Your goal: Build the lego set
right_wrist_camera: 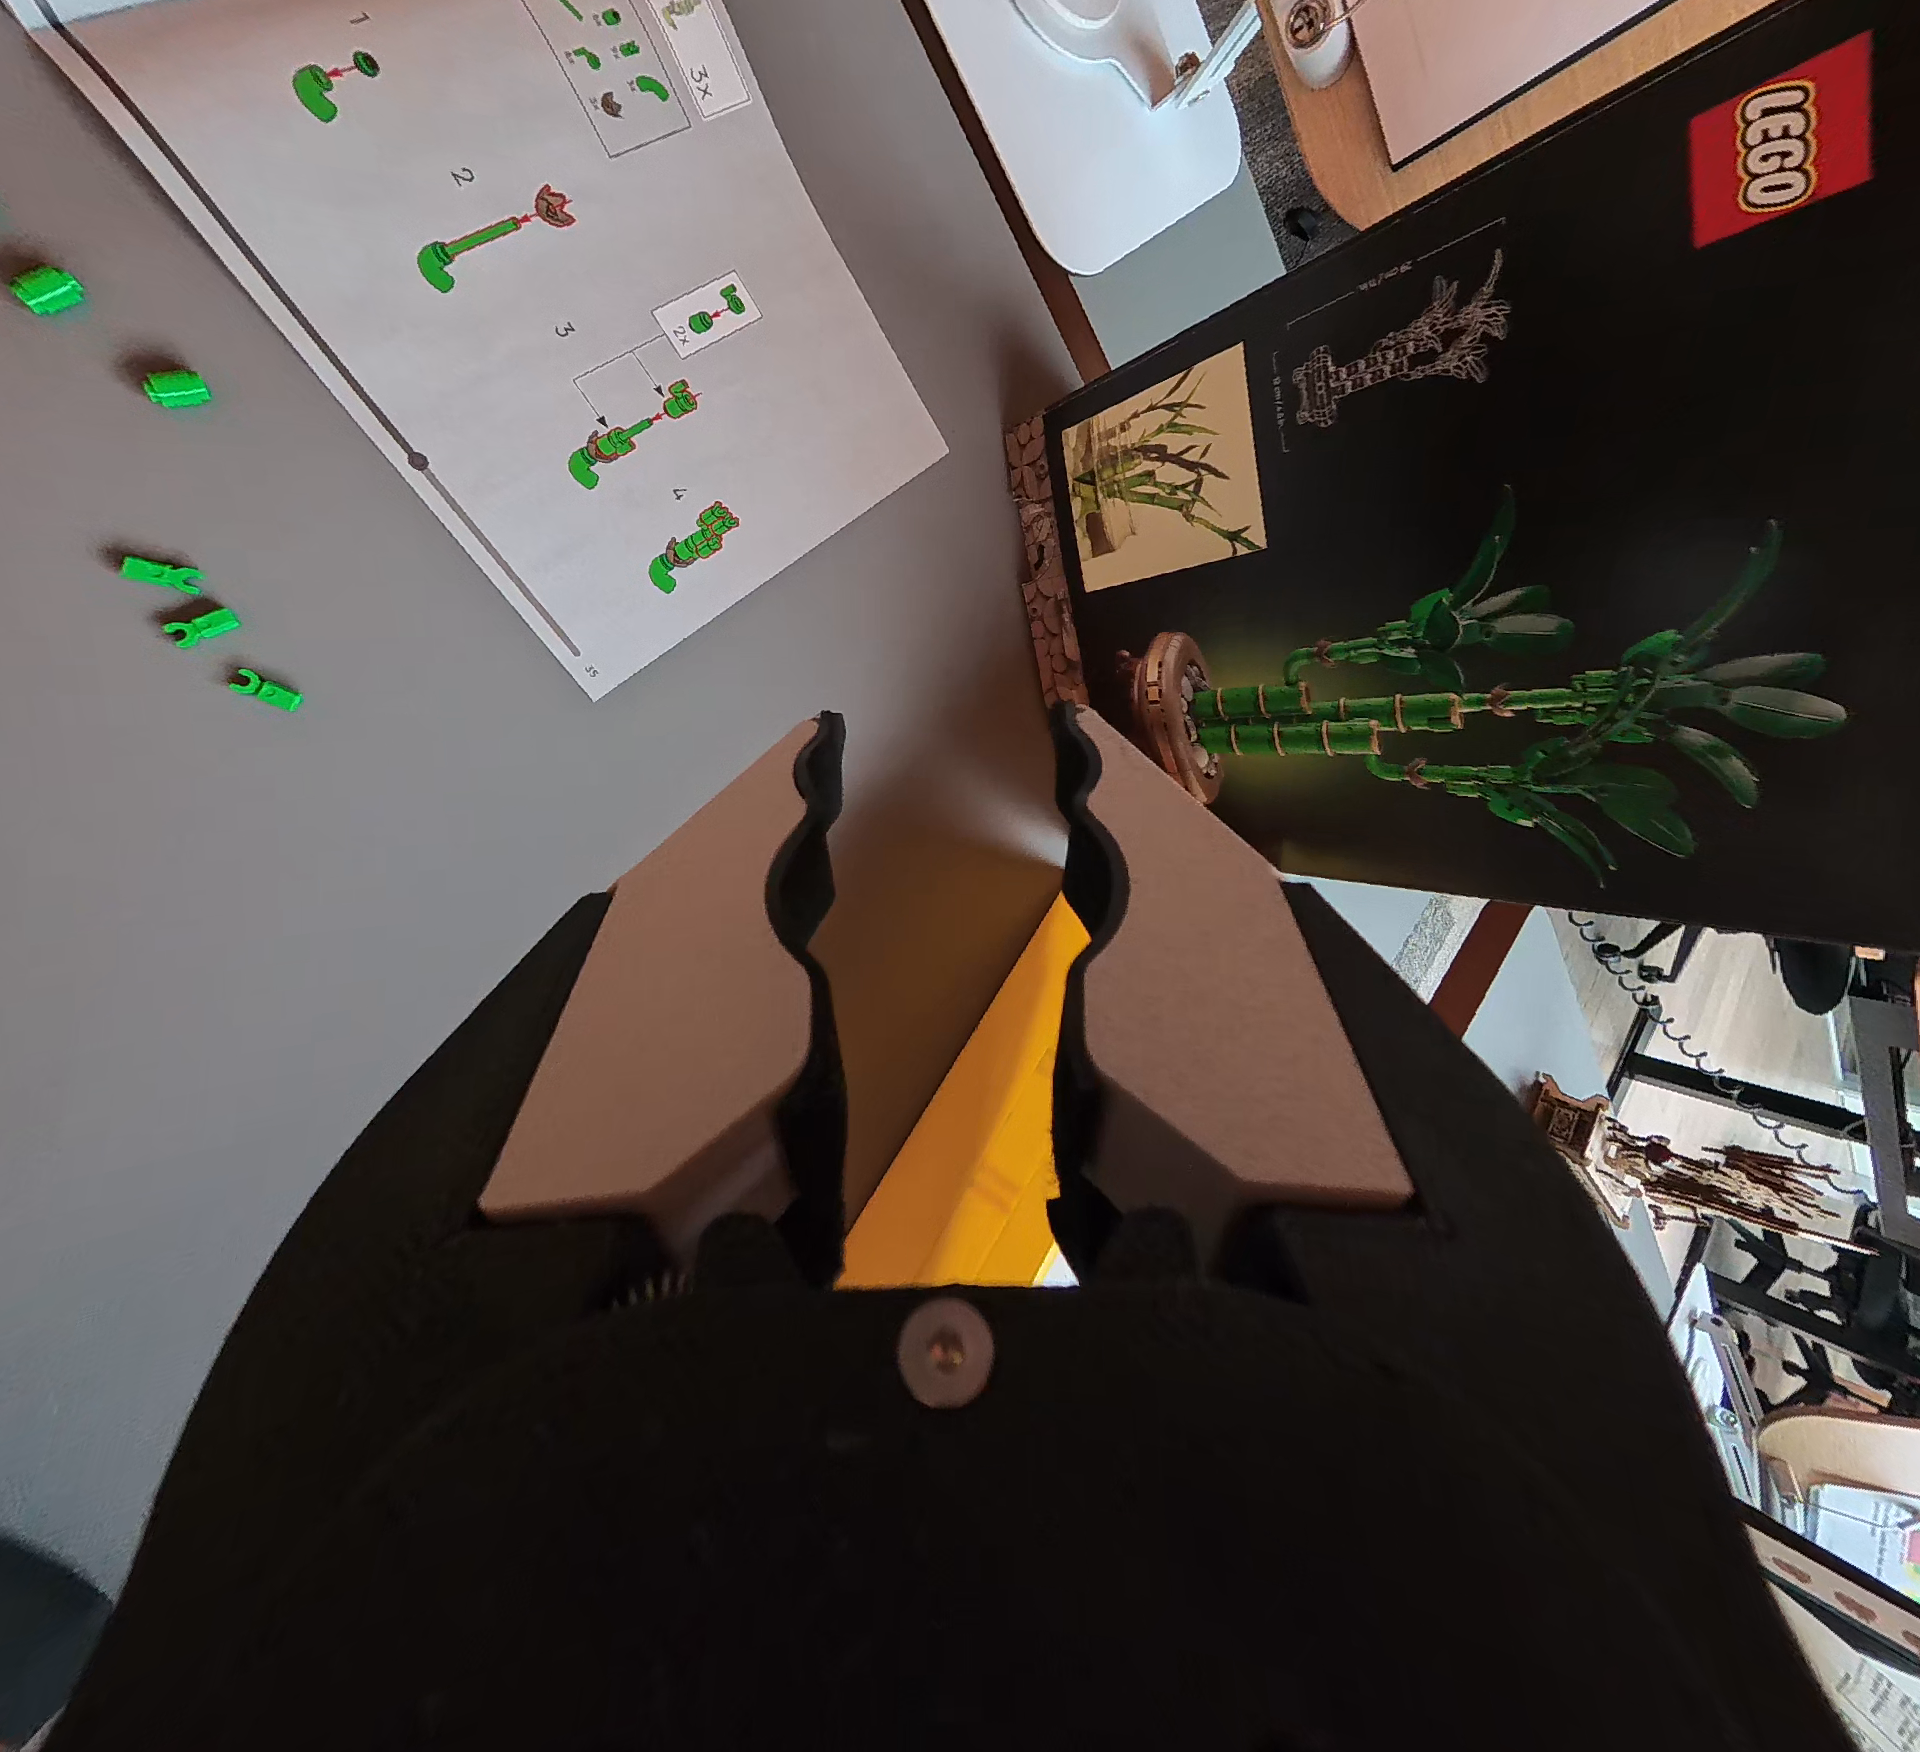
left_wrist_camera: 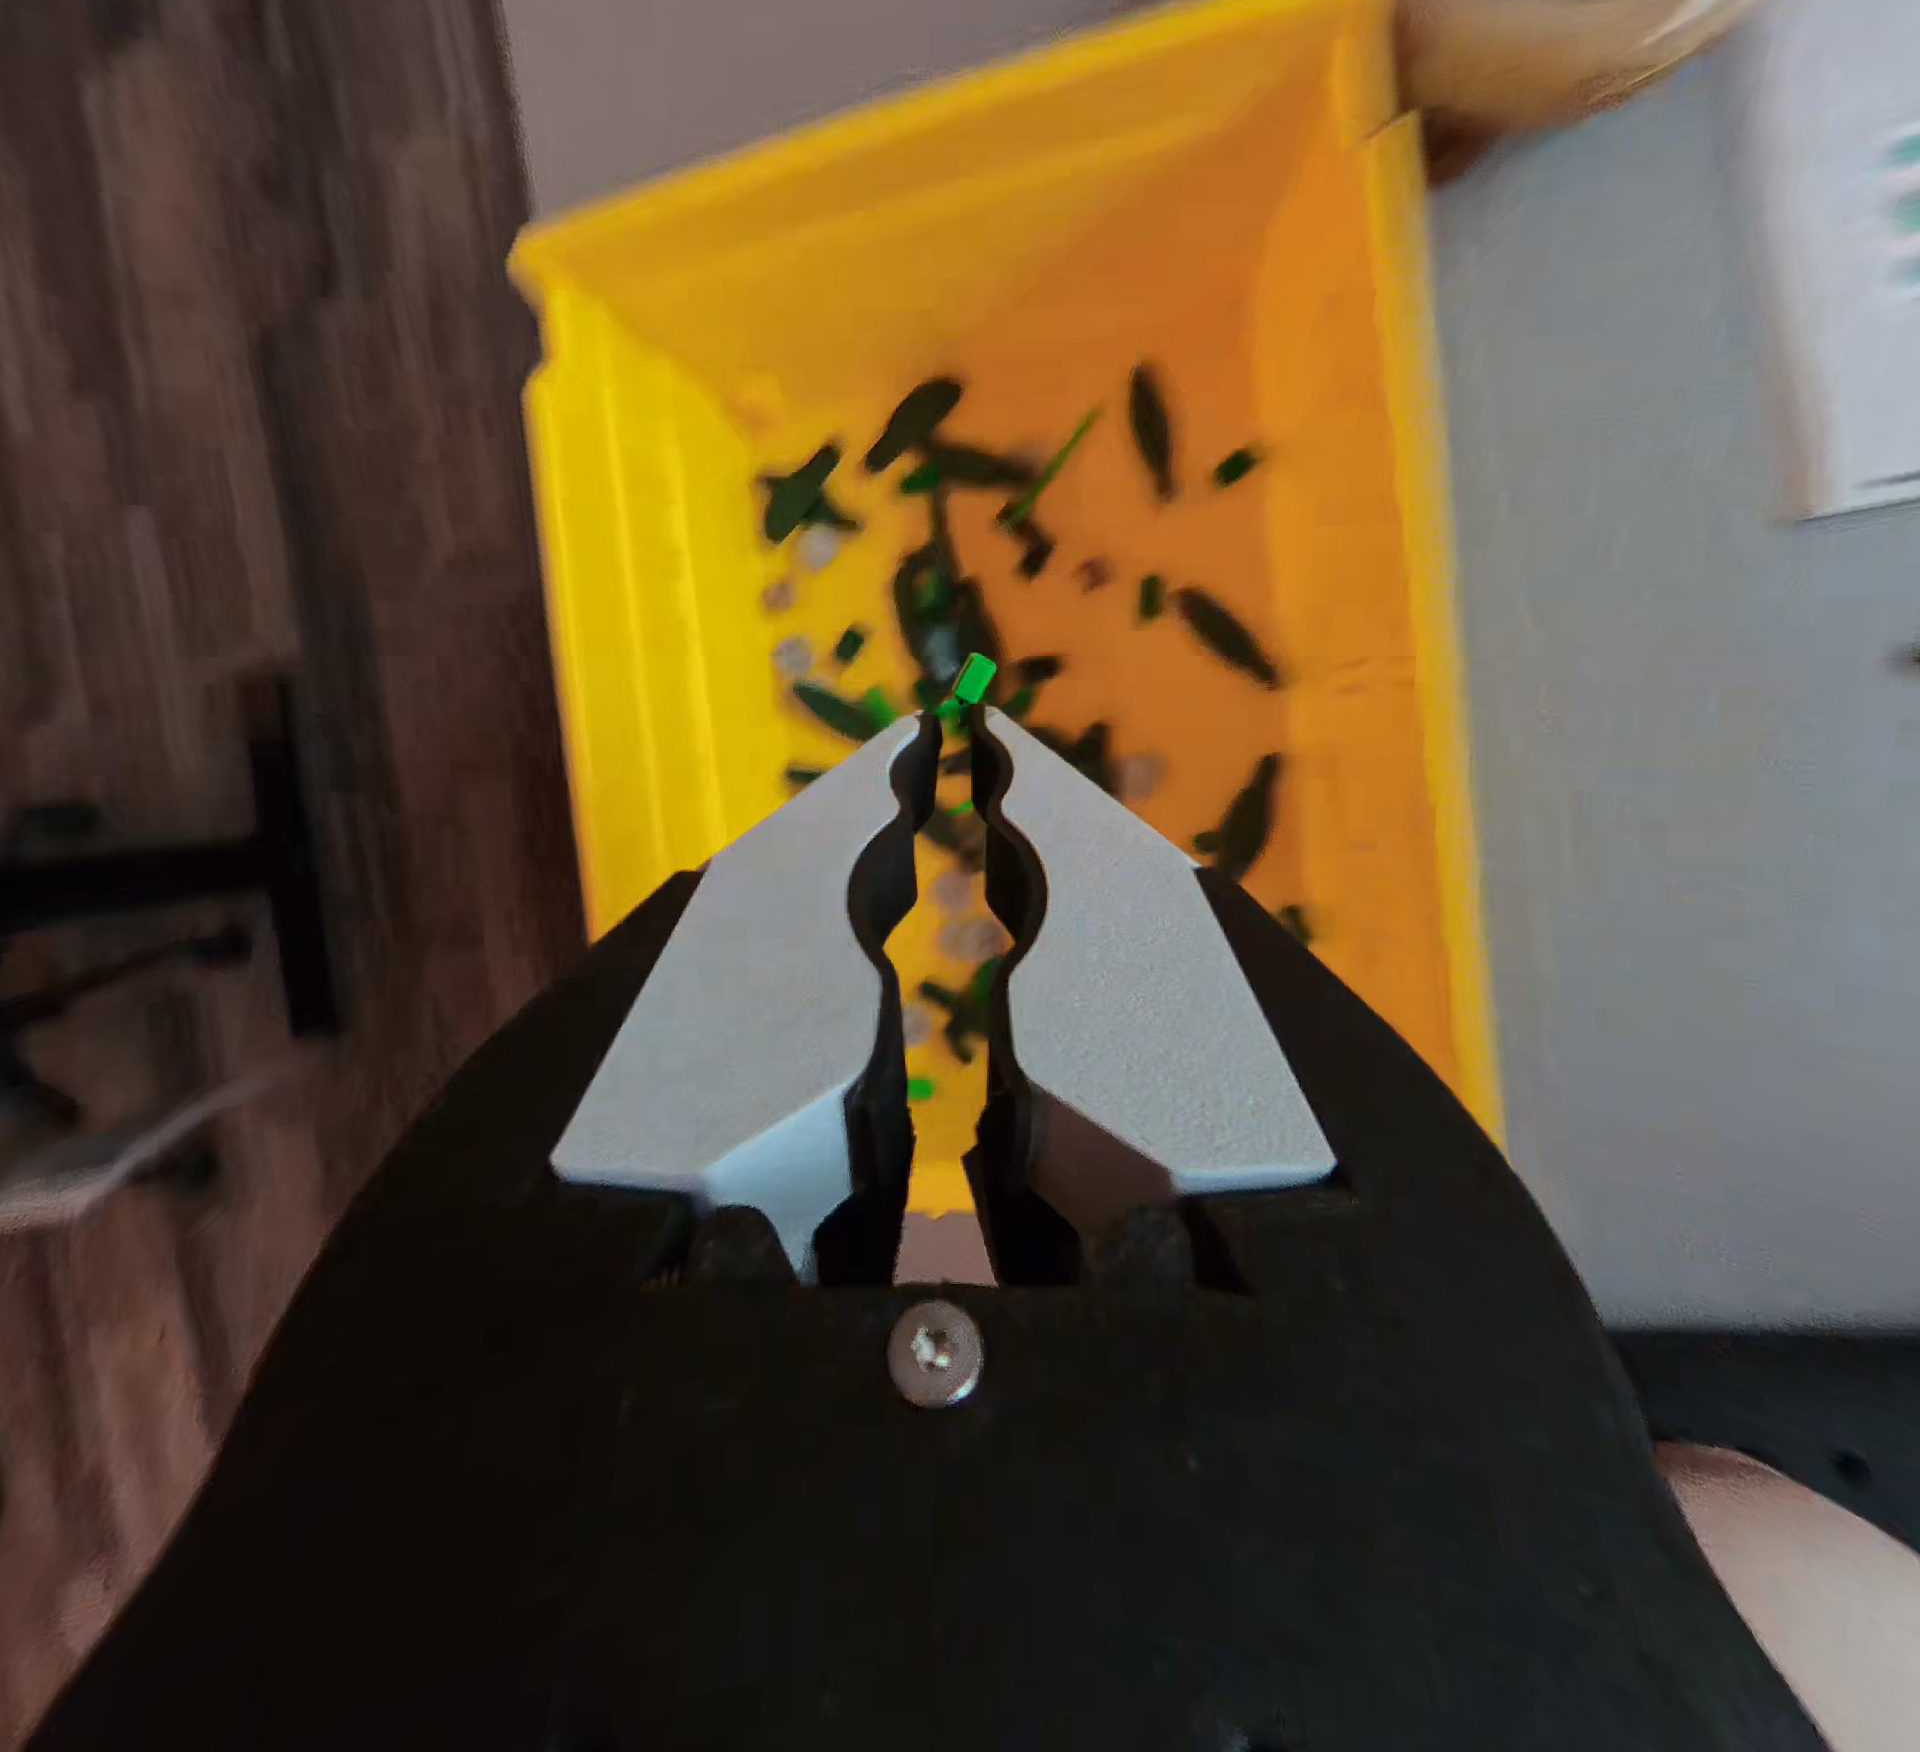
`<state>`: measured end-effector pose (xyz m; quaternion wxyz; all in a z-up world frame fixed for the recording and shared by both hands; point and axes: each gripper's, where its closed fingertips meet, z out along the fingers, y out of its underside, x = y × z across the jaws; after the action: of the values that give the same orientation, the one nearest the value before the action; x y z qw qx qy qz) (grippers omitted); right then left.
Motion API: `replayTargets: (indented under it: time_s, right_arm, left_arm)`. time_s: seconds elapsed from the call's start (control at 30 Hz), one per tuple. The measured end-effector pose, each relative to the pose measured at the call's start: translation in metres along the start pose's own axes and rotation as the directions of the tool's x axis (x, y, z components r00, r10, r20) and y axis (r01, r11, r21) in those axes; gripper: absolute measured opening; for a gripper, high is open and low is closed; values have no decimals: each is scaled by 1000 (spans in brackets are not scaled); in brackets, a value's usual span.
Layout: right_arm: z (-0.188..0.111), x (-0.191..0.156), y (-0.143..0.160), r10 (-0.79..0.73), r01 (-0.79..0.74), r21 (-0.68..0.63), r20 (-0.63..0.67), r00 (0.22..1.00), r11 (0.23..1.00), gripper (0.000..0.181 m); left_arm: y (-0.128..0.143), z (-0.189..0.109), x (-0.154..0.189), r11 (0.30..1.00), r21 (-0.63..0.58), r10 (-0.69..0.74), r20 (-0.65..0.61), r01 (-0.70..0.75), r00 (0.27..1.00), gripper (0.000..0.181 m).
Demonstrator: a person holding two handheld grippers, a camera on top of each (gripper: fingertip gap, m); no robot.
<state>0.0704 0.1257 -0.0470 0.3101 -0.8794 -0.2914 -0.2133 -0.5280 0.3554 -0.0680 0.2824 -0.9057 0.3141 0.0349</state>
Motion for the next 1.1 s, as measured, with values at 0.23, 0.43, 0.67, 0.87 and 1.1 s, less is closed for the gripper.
replayTargets:
  time_s: [0.23, 0.43, 0.67, 0.87, 1.1]
  right_arm:
    - [-8, 8, 5, 23, -23, 16, -17, 1000, 1000, 40]
    - [-17, 17, 12, 60, -58, 38, -35, 998, 998, 40]
    - [-20, 17, 11, 63, -61, 62, -23, 998, 996, 40]
    - [-19, 18, 12, 60, -59, 62, -19, 998, 996, 41]
    - [-23, 23, 15, 82, -79, 74, -27, 996, 994, 41]
  left_arm:
    - [-95, -60, 221, 860, 335, 491, -331, -386, 806, 4]
    - [-76, -54, 437, 677, 414, 724, -521, -608, 452, 4]
    - [-38, -2, 526, 599, 324, 747, -556, -733, 364, 3]
    - [-23, 15, 539, 563, 301, 763, -546, -770, 345, 3]
    - [-18, 17, 541, 512, 304, 798, -513, -803, 316, 8]
